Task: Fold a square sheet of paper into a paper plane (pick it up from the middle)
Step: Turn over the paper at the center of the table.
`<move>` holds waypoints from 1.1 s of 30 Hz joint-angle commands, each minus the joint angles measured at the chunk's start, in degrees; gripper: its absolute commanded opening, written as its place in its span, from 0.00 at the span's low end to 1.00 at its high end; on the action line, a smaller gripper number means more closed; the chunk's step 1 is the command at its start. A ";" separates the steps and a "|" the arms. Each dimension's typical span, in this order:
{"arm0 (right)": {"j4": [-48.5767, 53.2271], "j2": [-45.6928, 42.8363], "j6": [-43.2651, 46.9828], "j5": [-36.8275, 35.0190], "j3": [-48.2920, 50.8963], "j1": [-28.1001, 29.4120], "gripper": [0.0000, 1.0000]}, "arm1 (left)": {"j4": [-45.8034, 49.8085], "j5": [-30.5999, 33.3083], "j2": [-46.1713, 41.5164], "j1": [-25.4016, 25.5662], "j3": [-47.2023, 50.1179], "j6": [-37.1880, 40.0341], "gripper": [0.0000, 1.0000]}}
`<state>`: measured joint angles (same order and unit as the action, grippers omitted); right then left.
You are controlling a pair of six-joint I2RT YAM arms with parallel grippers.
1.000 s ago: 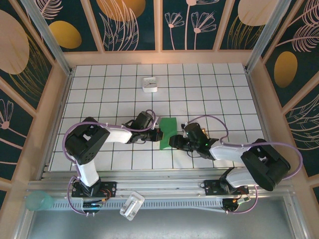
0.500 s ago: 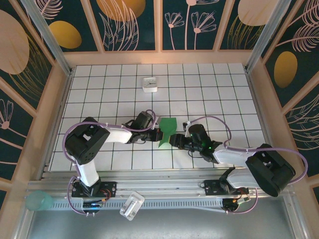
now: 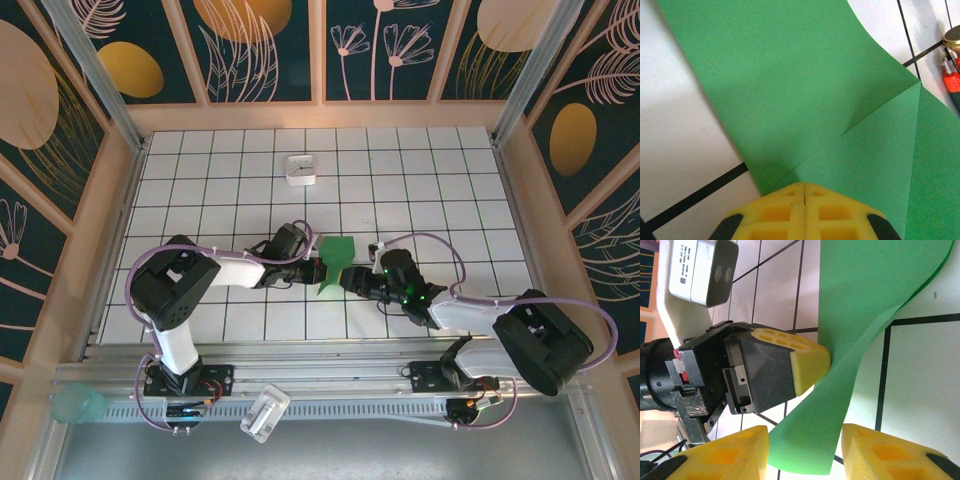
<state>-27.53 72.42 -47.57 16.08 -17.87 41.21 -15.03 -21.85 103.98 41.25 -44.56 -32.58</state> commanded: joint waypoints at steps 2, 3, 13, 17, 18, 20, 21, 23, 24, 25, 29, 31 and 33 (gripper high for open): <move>-3.45 0.80 -0.50 -0.99 0.07 -1.23 0.43 | 6.68 2.73 4.03 0.99 1.09 0.84 0.02; -3.57 1.32 -0.37 -0.83 -0.26 -1.52 0.43 | 6.68 2.69 4.03 0.94 1.09 0.76 0.02; -3.06 3.69 -2.23 0.78 -0.58 -2.04 0.43 | 6.76 2.75 3.78 0.99 1.14 0.59 0.02; -0.38 0.94 -4.01 -1.57 1.33 -0.93 0.43 | 6.68 2.76 3.77 0.93 1.22 0.58 0.02; 0.14 0.26 -4.43 -2.19 1.73 -0.61 0.43 | 6.76 2.76 3.84 0.95 1.14 0.65 0.02; 1.24 -0.64 -5.03 -3.46 2.00 0.17 0.43 | 6.84 2.86 3.83 1.02 1.07 0.84 0.02; 1.71 -1.04 -5.19 -4.13 2.10 0.64 0.43 | 6.92 2.86 3.92 0.99 0.99 0.87 0.02; 2.34 -1.57 -5.55 -5.18 2.22 1.34 0.43 | 7.09 2.86 4.03 0.95 0.80 1.01 0.02; 2.69 -1.73 -5.66 -5.87 2.19 1.73 0.43 | 7.12 2.86 4.03 1.00 0.79 1.00 0.02; 2.97 -1.69 -5.68 -6.40 2.22 2.08 0.43 | 7.12 2.82 4.02 0.96 0.74 1.02 0.02; 3.61 -1.06 -6.47 -8.87 2.59 3.55 0.42 | 7.18 2.90 3.81 1.00 0.79 1.08 0.02; 3.60 -1.10 -6.71 -10.10 2.61 4.30 0.40 | 7.23 2.88 3.90 0.97 0.76 1.11 0.02; 3.96 -1.23 -7.04 -11.58 2.71 4.97 0.37 | 7.29 2.80 3.94 0.98 0.79 1.09 0.02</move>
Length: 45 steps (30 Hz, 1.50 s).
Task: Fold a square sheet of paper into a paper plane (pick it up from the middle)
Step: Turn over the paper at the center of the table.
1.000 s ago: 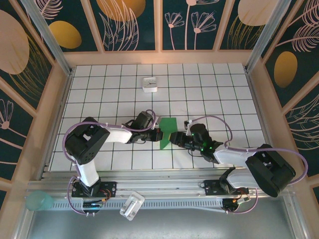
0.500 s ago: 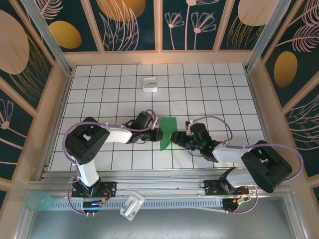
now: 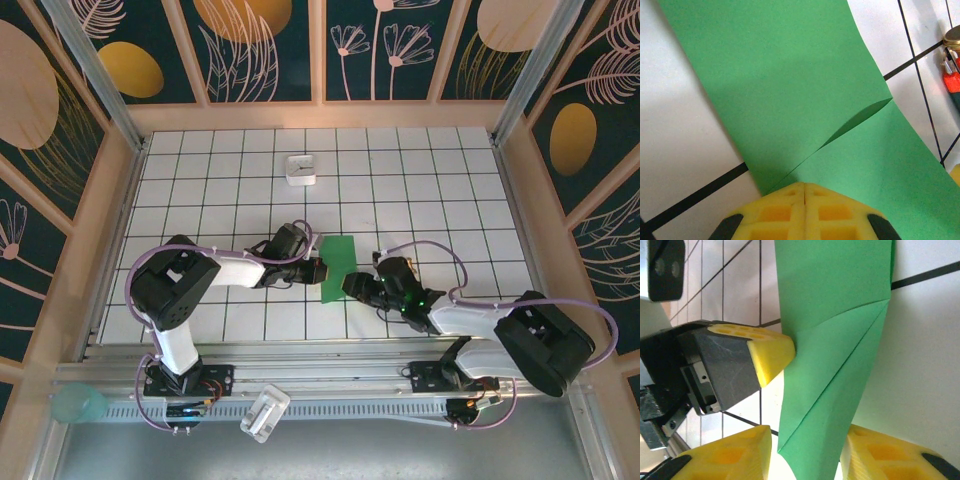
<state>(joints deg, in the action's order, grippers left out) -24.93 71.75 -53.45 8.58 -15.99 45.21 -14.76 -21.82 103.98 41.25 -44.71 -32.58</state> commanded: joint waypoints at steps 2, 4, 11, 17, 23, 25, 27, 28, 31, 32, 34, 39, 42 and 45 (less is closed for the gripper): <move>1.40 -0.63 -1.62 -5.15 0.95 1.52 0.35 | 7.12 2.84 3.88 0.99 0.93 1.05 0.02; 1.46 -0.72 -2.29 -6.30 1.11 2.02 0.32 | 7.12 2.93 3.86 0.95 0.94 1.09 0.02; 1.98 -0.38 -3.43 -9.12 0.71 2.93 0.19 | 7.21 2.84 4.03 0.96 0.94 1.10 0.02; 4.75 -0.40 -3.52 -11.61 -0.56 2.95 0.04 | 7.13 2.93 3.57 0.97 0.59 0.94 0.06; 13.87 -0.65 1.58 -14.18 -4.09 2.19 0.00 | 3.28 1.64 -1.20 0.96 -0.35 -2.89 0.39; 18.14 -1.63 5.65 -14.56 -6.16 0.89 0.00 | 0.93 0.63 -4.18 0.78 -0.55 -4.49 0.48; 23.53 -2.59 11.06 -14.55 -9.39 -1.11 0.00 | -1.20 0.15 -8.33 0.66 -0.69 -5.68 0.53; 27.11 -3.29 14.17 -15.26 -11.40 -2.11 0.00 | -1.97 0.33 -10.42 0.32 -0.48 -6.29 0.55; 36.54 -5.21 23.95 -17.98 -18.67 -4.31 0.00 | -3.11 2.92 -16.57 -1.37 1.02 -7.44 0.61; 39.86 -5.22 27.17 -19.61 -21.72 -4.50 0.00 | -3.08 4.48 -18.78 -2.16 1.87 -7.41 0.63; 45.01 -4.00 32.03 -22.91 -26.92 -4.06 0.00 | -2.25 7.44 -22.44 -3.95 3.30 -7.41 0.65; 51.31 1.99 38.31 -29.90 -35.06 1.06 0.00 | 1.19 12.29 -28.92 -9.33 6.06 -8.01 0.66; 51.31 6.36 39.09 -30.21 -36.45 4.84 0.00 | 2.32 12.68 -30.54 -12.36 7.63 -9.01 0.66; 50.74 10.67 38.95 -30.02 -37.10 9.05 0.00 | 3.60 11.70 -30.69 -13.74 7.60 -9.38 0.66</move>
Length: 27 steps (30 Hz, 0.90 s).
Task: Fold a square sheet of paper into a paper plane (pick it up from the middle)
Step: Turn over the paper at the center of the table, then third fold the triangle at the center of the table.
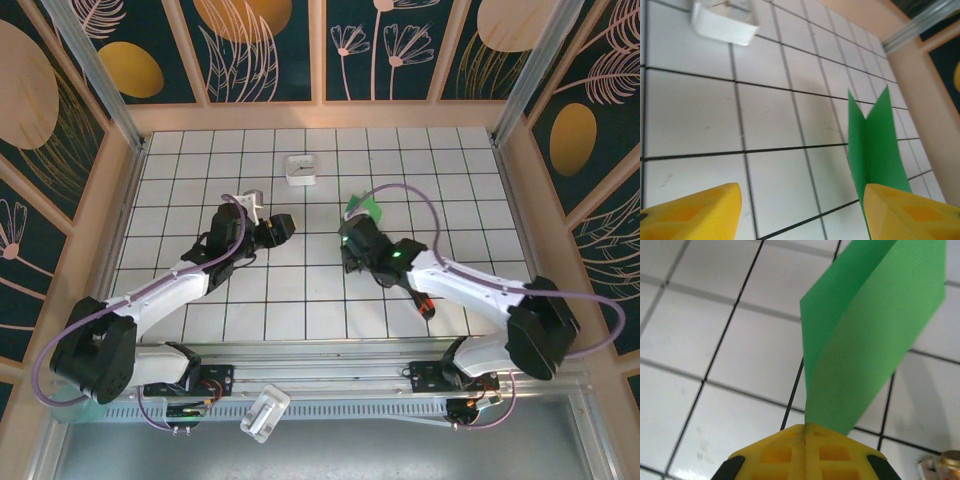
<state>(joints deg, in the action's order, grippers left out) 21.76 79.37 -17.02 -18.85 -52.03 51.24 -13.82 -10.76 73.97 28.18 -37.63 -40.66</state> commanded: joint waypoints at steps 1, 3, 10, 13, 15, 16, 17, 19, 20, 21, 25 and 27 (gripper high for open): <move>3.64 4.27 2.28 -2.26 -1.15 4.28 0.00 | 3.04 0.04 -0.42 -0.71 0.04 -0.97 0.66; 1.97 6.22 1.61 -0.18 -0.95 6.69 0.00 | 3.94 -1.30 0.35 -0.72 -0.82 -0.67 0.65; -8.73 8.51 -1.83 9.56 3.63 10.69 0.00 | 2.18 -9.22 5.05 -0.68 -1.76 -2.55 0.60; -13.14 8.98 -2.75 12.30 5.89 10.69 0.01 | 0.06 -13.31 8.23 -0.66 -2.19 -3.96 0.56; -15.08 9.54 -3.26 13.09 6.80 10.75 0.02 | -0.52 -15.48 10.13 -0.69 -3.07 -4.39 0.54; -15.74 9.94 -3.56 13.44 7.15 10.74 0.02 | -1.13 -16.58 11.24 -0.72 -3.47 -4.58 0.53; -16.17 10.27 -3.80 13.76 7.27 10.72 0.02 | -1.83 -17.63 12.18 -0.59 -3.74 -4.81 0.52; -16.92 11.16 -4.08 14.15 7.47 10.78 0.03 | -2.35 -19.78 15.06 -0.54 -4.98 -5.07 0.47; -17.09 11.39 -4.16 14.19 7.48 10.81 0.03 | -2.59 -20.52 16.33 -0.42 -5.61 -4.92 0.44; -17.34 11.74 -4.33 14.26 7.55 10.81 0.03 | -2.38 -21.18 17.77 -0.29 -6.47 -4.70 0.41; -17.84 12.04 -4.78 13.75 7.99 10.99 0.05 | -1.44 -22.35 22.74 0.45 -10.16 -3.30 0.35; -18.15 11.97 -4.87 13.54 8.22 10.94 0.06 | -0.01 -22.15 25.62 0.92 -12.40 -2.13 0.34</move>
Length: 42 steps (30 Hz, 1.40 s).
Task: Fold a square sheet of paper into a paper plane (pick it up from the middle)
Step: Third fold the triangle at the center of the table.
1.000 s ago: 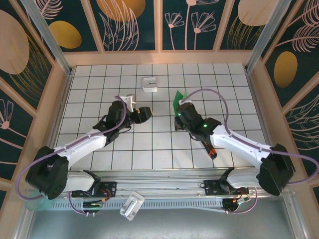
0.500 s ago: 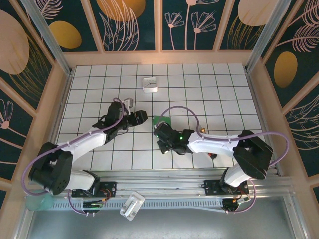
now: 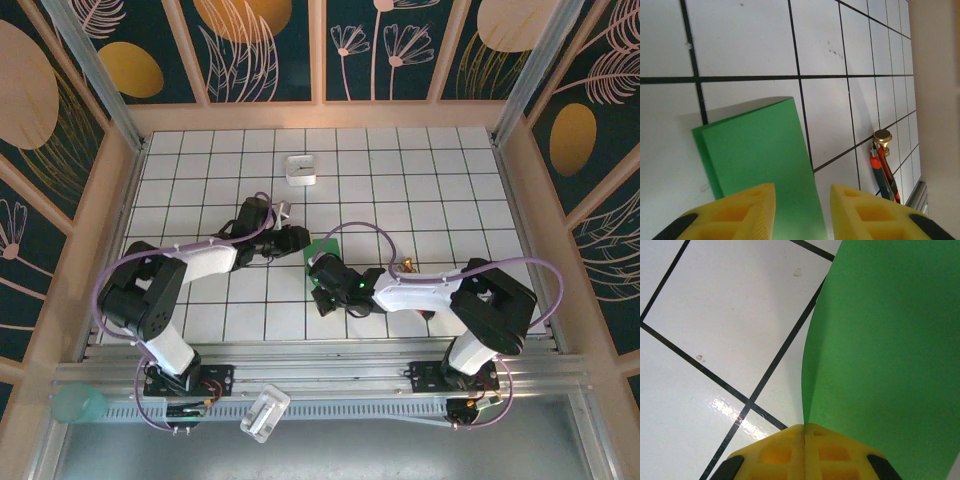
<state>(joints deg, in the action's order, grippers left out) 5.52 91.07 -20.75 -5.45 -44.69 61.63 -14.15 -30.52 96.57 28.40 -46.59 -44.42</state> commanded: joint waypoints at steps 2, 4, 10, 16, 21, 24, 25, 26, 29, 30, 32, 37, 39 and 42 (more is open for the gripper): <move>-2.18 0.40 -1.13 0.02 0.92 0.55 0.07 | 1.72 -2.26 5.90 1.25 -5.74 2.84 0.32; -2.42 0.47 -1.06 -0.15 1.04 0.52 0.08 | 3.62 -1.80 8.68 1.71 -8.12 4.06 0.31; -3.01 0.25 -0.73 0.41 1.01 -0.02 0.14 | 8.30 -0.91 13.86 2.67 -12.48 7.98 0.29; -4.56 -1.36 -0.77 3.48 2.42 -1.89 0.18 | 10.89 0.11 16.06 2.71 -13.97 10.91 0.29; -6.13 -3.07 -0.63 6.04 4.16 -3.17 0.20 | 11.16 -0.24 17.73 2.71 -14.06 11.62 0.28; -6.31 -3.67 -0.37 7.11 4.43 -3.68 0.21 | 11.34 -0.32 18.23 2.69 -14.14 12.03 0.28; -6.39 -3.97 -0.36 7.42 4.66 -3.79 0.21 | 11.50 -0.25 18.42 2.67 -14.23 12.18 0.28; -6.44 -4.21 -0.26 7.64 4.74 -3.87 0.22 | 11.81 -0.03 18.52 2.71 -14.31 12.38 0.28; -6.51 -5.10 -0.16 7.98 5.44 -4.18 0.23 | 12.13 0.23 18.68 2.71 -14.33 12.76 0.28; -6.57 -5.56 -0.16 8.00 5.78 -4.35 0.23 | 12.22 0.29 18.68 2.70 -14.32 12.83 0.28; -6.49 -6.09 -0.15 8.08 6.18 -4.57 0.23 | 12.30 0.36 18.83 2.70 -14.23 12.95 0.28; -7.01 -6.96 0.01 8.40 6.72 -5.11 0.24 | 12.44 0.46 18.83 2.64 -14.32 13.22 0.27; -7.10 -6.70 0.18 8.28 6.65 -5.27 0.22 | 12.48 0.47 18.67 2.71 -14.32 13.18 0.27; -7.32 -6.31 -0.03 7.59 6.46 -5.79 0.14 | 12.57 0.55 18.69 2.71 -14.32 13.40 0.27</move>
<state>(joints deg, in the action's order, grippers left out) -0.30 85.32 -21.37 2.66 -38.81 56.53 -4.82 -31.05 113.23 30.87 -60.66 -32.53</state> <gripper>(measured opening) 0.154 0.267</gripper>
